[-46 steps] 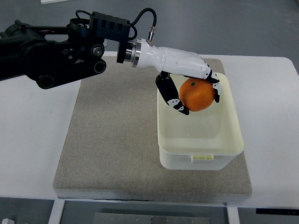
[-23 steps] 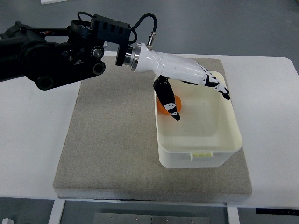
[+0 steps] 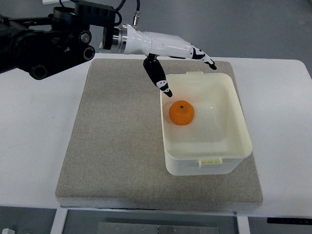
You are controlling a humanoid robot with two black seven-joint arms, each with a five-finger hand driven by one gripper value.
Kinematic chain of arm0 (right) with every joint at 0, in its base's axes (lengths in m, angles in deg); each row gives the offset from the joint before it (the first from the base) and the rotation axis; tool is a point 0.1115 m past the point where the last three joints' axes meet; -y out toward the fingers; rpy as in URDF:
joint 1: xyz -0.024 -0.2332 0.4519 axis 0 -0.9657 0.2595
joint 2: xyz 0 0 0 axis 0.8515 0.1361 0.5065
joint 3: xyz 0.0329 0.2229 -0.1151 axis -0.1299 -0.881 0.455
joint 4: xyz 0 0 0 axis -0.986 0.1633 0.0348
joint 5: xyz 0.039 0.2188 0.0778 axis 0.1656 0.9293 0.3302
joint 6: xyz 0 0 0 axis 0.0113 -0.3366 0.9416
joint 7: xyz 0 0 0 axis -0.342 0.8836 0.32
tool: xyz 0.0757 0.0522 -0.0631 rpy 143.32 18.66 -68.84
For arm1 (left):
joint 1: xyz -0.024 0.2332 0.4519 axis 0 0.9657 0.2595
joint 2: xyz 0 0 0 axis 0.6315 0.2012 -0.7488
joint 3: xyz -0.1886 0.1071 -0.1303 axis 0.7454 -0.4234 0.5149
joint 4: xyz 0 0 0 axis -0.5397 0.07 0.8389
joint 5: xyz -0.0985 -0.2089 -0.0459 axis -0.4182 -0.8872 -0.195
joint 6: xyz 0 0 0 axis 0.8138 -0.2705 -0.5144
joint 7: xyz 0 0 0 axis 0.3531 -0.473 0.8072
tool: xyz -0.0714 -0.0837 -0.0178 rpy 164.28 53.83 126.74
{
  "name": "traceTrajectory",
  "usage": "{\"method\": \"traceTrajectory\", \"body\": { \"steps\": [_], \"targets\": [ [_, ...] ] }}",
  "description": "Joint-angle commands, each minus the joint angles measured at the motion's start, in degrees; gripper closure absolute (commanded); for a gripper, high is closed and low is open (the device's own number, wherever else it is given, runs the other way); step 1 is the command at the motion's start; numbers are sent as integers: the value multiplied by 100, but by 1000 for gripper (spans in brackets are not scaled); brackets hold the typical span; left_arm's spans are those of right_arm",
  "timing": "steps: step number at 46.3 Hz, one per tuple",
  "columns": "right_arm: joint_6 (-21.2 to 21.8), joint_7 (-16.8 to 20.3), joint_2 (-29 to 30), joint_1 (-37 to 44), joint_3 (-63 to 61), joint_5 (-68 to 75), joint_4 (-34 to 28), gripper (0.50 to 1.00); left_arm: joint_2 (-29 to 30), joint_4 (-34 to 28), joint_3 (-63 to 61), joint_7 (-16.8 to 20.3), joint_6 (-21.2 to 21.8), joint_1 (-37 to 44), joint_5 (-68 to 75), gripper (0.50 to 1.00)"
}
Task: Put orange in box with left hand
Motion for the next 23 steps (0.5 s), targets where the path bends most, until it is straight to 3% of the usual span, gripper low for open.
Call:
{"method": "traceTrajectory", "body": {
  "steps": [1, 23],
  "targets": [
    [0, 0, 0, -1, 0, 0, -2, 568, 42, -422, 25, 0, 14, 70, -53, 546],
    [0, 0, 0, -1, 0, 0, -2, 568, -168, -2831, 7, 0, 207, 536, -905, 549]
  ]
}}
